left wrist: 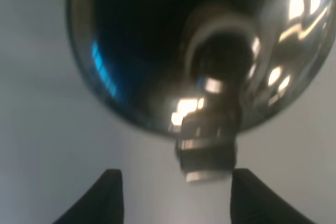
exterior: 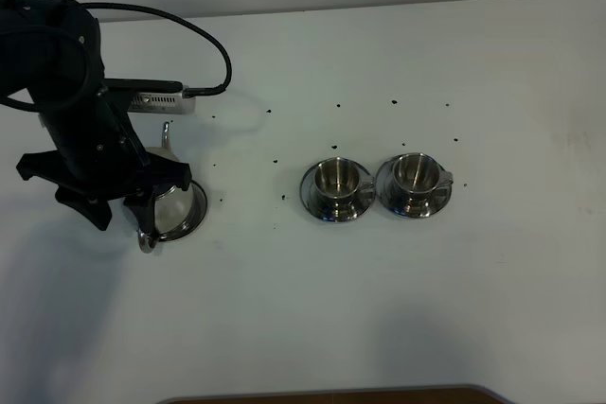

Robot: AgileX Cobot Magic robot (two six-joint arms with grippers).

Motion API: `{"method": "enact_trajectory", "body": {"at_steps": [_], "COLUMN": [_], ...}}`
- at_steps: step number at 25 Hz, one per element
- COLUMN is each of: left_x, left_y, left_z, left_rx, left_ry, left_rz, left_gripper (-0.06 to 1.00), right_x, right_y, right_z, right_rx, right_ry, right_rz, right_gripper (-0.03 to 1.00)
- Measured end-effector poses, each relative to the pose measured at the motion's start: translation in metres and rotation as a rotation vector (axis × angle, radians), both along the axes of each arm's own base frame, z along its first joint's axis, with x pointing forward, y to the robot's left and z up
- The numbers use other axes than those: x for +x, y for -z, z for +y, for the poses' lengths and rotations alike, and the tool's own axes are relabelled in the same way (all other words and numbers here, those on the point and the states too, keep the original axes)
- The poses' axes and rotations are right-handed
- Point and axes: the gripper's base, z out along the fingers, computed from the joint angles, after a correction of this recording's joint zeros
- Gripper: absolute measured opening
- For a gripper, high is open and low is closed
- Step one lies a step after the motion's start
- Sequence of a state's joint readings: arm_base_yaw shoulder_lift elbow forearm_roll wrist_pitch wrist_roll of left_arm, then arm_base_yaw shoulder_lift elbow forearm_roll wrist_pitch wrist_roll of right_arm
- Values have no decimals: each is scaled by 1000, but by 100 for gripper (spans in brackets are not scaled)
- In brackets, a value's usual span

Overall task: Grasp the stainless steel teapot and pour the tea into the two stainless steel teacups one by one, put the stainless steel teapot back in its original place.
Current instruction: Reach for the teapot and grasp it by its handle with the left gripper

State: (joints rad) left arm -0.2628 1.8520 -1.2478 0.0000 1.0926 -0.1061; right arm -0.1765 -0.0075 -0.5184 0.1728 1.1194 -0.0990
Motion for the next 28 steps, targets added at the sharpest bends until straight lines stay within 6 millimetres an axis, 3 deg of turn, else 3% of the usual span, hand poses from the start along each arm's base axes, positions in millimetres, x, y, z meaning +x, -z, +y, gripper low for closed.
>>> {"method": "enact_trajectory", "body": {"at_steps": [28], "left_x": [13], "left_y": [38], "left_z": [-5], "left_rx": [-14], "left_ry": [39], "left_rz": [23], "left_gripper": [51], "right_x": [0], "right_y": [0], "right_z": [0], "right_rx": [0], "right_ry": [0], "right_rz": [0], "right_gripper": [39]}}
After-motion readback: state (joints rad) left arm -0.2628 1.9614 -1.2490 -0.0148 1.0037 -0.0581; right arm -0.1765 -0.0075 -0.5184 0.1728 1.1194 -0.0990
